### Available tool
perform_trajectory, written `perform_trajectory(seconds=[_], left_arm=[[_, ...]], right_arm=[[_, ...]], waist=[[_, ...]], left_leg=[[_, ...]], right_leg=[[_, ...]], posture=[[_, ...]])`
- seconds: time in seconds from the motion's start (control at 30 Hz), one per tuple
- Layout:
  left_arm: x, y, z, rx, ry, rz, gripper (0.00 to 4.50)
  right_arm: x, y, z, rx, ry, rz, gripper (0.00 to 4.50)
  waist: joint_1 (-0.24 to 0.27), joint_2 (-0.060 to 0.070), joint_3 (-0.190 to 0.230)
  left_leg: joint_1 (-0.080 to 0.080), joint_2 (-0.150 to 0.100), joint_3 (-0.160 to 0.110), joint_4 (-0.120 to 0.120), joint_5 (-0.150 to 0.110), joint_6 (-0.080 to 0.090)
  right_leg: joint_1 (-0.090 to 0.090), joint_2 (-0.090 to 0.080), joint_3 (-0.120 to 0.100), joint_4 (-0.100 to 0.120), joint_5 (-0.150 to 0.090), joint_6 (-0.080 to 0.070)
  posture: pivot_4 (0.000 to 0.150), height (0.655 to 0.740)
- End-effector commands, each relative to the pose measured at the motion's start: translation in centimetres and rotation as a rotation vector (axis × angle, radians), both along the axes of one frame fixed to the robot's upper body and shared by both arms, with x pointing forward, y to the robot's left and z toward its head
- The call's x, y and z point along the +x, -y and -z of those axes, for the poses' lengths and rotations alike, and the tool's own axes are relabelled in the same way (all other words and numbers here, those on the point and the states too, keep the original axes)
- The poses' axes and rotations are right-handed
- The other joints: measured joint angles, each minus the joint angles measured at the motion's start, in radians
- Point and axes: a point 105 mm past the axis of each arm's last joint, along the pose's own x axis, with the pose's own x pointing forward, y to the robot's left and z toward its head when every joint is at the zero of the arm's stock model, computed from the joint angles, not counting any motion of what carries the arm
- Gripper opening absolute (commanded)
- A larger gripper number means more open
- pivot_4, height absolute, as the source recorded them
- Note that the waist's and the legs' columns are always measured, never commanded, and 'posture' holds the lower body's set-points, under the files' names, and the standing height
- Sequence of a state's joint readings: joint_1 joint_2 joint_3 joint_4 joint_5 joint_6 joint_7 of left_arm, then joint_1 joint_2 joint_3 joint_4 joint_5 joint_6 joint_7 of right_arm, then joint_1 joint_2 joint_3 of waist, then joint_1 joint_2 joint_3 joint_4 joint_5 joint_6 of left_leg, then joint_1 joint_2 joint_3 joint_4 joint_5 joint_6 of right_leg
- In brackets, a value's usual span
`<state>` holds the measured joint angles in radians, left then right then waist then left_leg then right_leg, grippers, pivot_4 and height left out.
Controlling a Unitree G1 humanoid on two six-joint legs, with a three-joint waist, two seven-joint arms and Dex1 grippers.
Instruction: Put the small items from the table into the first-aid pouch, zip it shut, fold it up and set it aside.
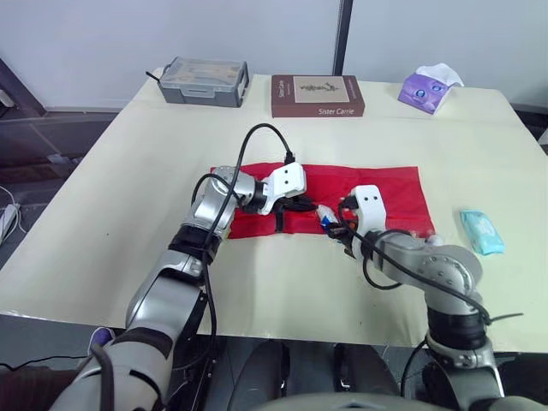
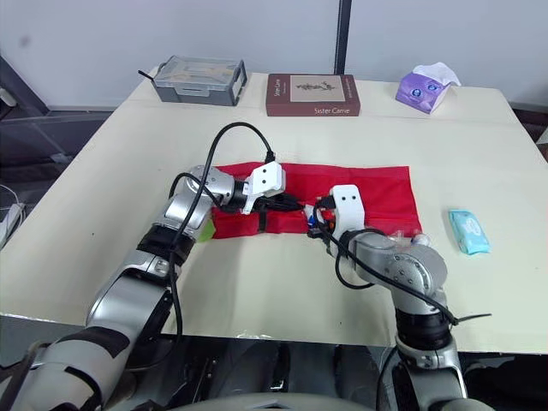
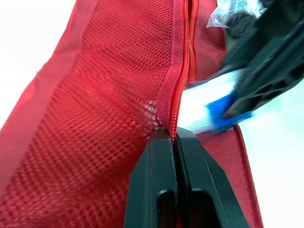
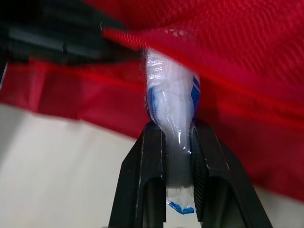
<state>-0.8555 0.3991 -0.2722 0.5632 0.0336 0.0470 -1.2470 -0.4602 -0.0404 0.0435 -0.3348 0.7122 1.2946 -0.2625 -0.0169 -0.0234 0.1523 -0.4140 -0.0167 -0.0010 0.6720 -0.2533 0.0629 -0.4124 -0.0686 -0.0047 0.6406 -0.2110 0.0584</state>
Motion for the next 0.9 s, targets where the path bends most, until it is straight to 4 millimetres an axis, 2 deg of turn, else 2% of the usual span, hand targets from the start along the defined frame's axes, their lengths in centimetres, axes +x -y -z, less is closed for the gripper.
perform_trajectory(seconds=[0.03, 0.2, 0.27, 0.3, 0.33, 0.47, 0.6, 0.7, 0.8, 0.87, 0.9], left_arm=[[-0.5, 1.0, -1.0, -0.042, 0.019, 0.039, 0.00], [-0.5, 0.9, -1.0, -0.044, 0.014, 0.031, 0.00], [-0.4, 0.8, -0.9, -0.045, 0.012, 0.024, 0.00], [-0.3, 0.7, -0.9, -0.045, 0.011, 0.018, 0.00], [-0.2, 0.5, -0.9, -0.045, 0.009, 0.008, 0.00], [0.2, 0.0, -0.9, -0.036, 0.010, -0.017, 0.00], [0.5, -0.2, -1.0, -0.033, 0.012, -0.025, 0.00], [0.5, -0.3, -1.1, -0.031, 0.012, -0.026, 0.00], [0.4, -0.3, -1.1, -0.030, 0.014, -0.021, 0.00], [0.4, -0.2, -1.2, -0.032, 0.014, -0.018, 0.00], [0.3, -0.2, -1.3, -0.034, 0.013, -0.017, 0.00]], right_arm=[[0.9, -1.9, -1.0, 0.029, 0.048, -0.028, 0.13], [1.9, -4.1, -0.4, 0.066, 0.038, -0.078, 0.13], [2.1, -4.3, -0.2, 0.076, 0.046, -0.090, 0.13], [2.1, -4.2, -0.1, 0.083, 0.049, -0.096, 1.16], [1.9, -4.0, -0.2, 0.083, 0.065, -0.113, 1.51], [0.3, -2.3, -1.4, 0.035, 0.168, -0.202, 3.59], [-1.7, -0.9, -2.2, -0.068, 0.280, -0.326, 3.59], [-2.0, -0.1, -1.8, -0.159, 0.320, -0.365, 3.59], [-0.8, 0.0, -1.6, -0.221, 0.361, -0.364, 2.81], [0.1, -0.2, -1.4, -0.265, 0.383, -0.364, 1.87], [0.5, -0.3, -1.2, -0.293, 0.392, -0.369, 1.22]], waist=[[-0.001, 0.000, 0.000], [-0.002, 0.000, 0.000], [-0.007, 0.001, 0.000], [-0.009, 0.001, -0.001], [-0.012, 0.001, 0.000], [-0.013, 0.001, 0.000], [-0.011, 0.002, 0.000], [-0.015, 0.002, 0.000], [-0.019, 0.002, 0.000], [-0.019, 0.002, 0.000], [-0.018, 0.002, 0.000]], left_leg=[[0.000, 0.000, 0.000, 0.000, 0.000, 0.000], [0.001, 0.000, 0.000, 0.000, 0.000, 0.000], [0.001, 0.000, 0.000, 0.000, 0.000, 0.000], [0.001, 0.000, 0.000, -0.001, 0.000, 0.000], [0.001, 0.000, 0.000, -0.001, 0.000, 0.000], [0.000, 0.000, 0.000, -0.001, 0.000, 0.000], [0.000, 0.000, 0.000, -0.001, 0.000, 0.000], [0.000, 0.000, 0.000, -0.001, 0.000, 0.000], [0.000, 0.000, 0.000, -0.001, 0.000, 0.000], [0.000, 0.000, 0.000, -0.001, 0.000, 0.000], [0.000, 0.000, 0.000, -0.001, 0.000, 0.000]], right_leg=[[0.000, 0.000, 0.000, 0.000, 0.000, 0.000], [0.000, 0.000, 0.000, 0.000, 0.000, 0.000], [0.000, 0.000, 0.000, 0.000, 0.000, 0.000], [0.000, 0.001, 0.000, 0.000, 0.000, 0.000], [0.000, 0.001, 0.001, 0.000, 0.000, 0.000], [0.000, 0.000, 0.000, 0.000, 0.000, 0.000], [0.000, 0.000, 0.000, -0.002, 0.000, 0.000], [0.000, 0.000, 0.000, -0.002, 0.000, 0.000], [0.000, 0.001, 0.000, -0.001, 0.000, 0.000], [0.000, 0.000, 0.000, -0.002, 0.000, 0.000], [0.000, 0.000, 0.000, -0.002, 0.000, 0.000]], posture=[[0.150, 0.7400], [0.150, 0.7400], [0.150, 0.7400], [0.150, 0.7400], [0.150, 0.7400], [0.150, 0.7400], [0.150, 0.7400], [0.150, 0.7400], [0.150, 0.7400], [0.150, 0.7400], [0.150, 0.7400]])
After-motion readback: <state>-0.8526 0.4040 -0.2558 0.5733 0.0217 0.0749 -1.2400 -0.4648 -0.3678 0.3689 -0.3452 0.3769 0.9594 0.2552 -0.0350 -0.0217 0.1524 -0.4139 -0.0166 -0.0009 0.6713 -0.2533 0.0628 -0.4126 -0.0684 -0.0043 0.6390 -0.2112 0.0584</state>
